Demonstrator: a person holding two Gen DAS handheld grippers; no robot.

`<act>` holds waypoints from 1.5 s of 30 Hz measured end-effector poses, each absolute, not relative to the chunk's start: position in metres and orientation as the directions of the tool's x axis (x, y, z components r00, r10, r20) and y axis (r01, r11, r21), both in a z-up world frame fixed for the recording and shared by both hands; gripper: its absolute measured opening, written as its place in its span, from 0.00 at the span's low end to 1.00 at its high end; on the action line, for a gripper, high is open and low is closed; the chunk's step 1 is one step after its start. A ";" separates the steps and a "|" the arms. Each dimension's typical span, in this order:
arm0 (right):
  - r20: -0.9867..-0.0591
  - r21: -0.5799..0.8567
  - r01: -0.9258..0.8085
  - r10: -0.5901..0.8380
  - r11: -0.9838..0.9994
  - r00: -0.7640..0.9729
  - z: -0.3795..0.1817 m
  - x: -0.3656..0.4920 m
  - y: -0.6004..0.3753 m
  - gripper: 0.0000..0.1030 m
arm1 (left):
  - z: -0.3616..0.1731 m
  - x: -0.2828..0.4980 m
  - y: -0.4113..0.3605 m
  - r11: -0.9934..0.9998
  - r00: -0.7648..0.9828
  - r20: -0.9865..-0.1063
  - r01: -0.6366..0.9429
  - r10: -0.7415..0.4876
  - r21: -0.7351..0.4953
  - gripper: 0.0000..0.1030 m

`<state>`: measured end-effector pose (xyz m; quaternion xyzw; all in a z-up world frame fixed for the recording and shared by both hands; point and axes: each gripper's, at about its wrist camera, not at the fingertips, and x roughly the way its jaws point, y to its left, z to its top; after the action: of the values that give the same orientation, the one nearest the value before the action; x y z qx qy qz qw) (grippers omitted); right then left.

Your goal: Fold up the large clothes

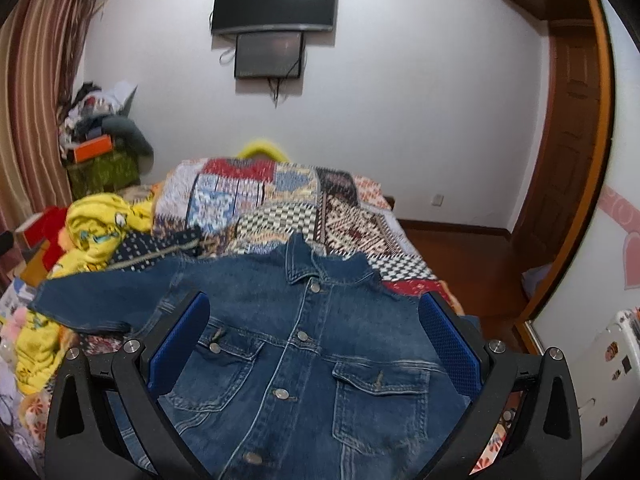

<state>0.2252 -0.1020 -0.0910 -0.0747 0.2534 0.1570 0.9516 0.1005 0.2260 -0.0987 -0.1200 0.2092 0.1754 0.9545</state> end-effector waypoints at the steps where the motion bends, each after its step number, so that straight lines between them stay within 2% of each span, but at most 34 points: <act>1: -0.519 -0.060 -0.343 0.264 0.938 0.813 -0.094 0.232 -0.100 1.00 | -0.107 0.102 0.239 0.906 0.838 -0.468 -0.392 0.280 -0.161 1.00; 8: -0.633 -0.075 -0.405 0.271 0.911 0.726 -0.126 0.273 -0.074 1.00 | -0.190 0.098 0.319 0.817 0.692 -0.692 -0.510 0.204 -0.269 1.00; 10: -0.659 -0.082 -0.423 0.269 0.903 0.702 -0.136 0.280 -0.067 1.00 | -0.213 0.098 0.334 0.792 0.665 -0.727 -0.531 0.170 -0.301 1.00; 14: -0.711 -0.079 -0.467 0.278 0.881 0.646 -0.152 0.294 -0.052 1.00 | -0.252 0.104 0.356 0.745 0.630 -0.771 -0.554 0.086 -0.370 1.00; 16: -0.734 -0.074 -0.485 0.282 0.871 0.618 -0.158 0.301 -0.045 1.00 | -0.264 0.106 0.367 0.717 0.627 -0.778 -0.556 0.028 -0.421 0.94; 18: -0.759 -0.065 -0.504 0.285 0.861 0.585 -0.164 0.307 -0.040 1.00 | -0.278 0.112 0.381 0.674 0.638 -0.770 -0.559 -0.022 -0.483 0.92; 21: -0.777 -0.059 -0.523 0.290 0.851 0.559 -0.170 0.314 -0.033 1.00 | -0.291 0.120 0.400 0.626 0.638 -0.769 -0.589 -0.028 -0.512 0.90; 27: -0.784 -0.069 -0.542 0.290 0.838 0.549 -0.175 0.320 -0.023 1.00 | -0.315 0.135 0.435 0.541 0.614 -0.789 -0.655 -0.025 -0.527 0.72; 29: -0.790 -0.078 -0.543 0.281 0.836 0.546 -0.177 0.322 -0.020 1.00 | -0.316 0.139 0.441 0.548 0.593 -0.805 -0.678 0.013 -0.490 0.62; 31: -0.794 -0.075 -0.544 0.280 0.836 0.539 -0.178 0.323 -0.020 1.00 | -0.314 0.143 0.444 0.551 0.558 -0.828 -0.709 0.057 -0.440 0.44; 32: -0.797 -0.074 -0.544 0.279 0.836 0.536 -0.179 0.323 -0.021 1.00 | -0.310 0.144 0.443 0.553 0.548 -0.833 -0.720 0.080 -0.420 0.41; 34: -0.799 -0.075 -0.541 0.274 0.837 0.535 -0.178 0.324 -0.022 1.00 | -0.301 0.145 0.439 0.580 0.526 -0.841 -0.728 0.130 -0.365 0.26; 38: -0.800 -0.078 -0.538 0.269 0.840 0.536 -0.176 0.322 -0.029 1.00 | -0.269 0.159 0.418 0.683 0.484 -0.836 -0.703 0.258 -0.196 0.17; 39: -0.800 -0.079 -0.537 0.268 0.840 0.536 -0.175 0.321 -0.032 1.00 | -0.258 0.161 0.412 0.701 0.493 -0.824 -0.691 0.278 -0.176 0.12; 45: -0.798 -0.075 -0.521 0.263 0.850 0.543 -0.171 0.320 -0.053 1.00 | -0.179 0.189 0.379 0.779 0.617 -0.723 -0.601 0.311 -0.178 0.05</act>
<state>0.3199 -0.0528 -0.1710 -0.1535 0.4209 0.2265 0.8648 0.1892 0.3791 -0.1787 -0.2063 0.3516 0.2604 0.8752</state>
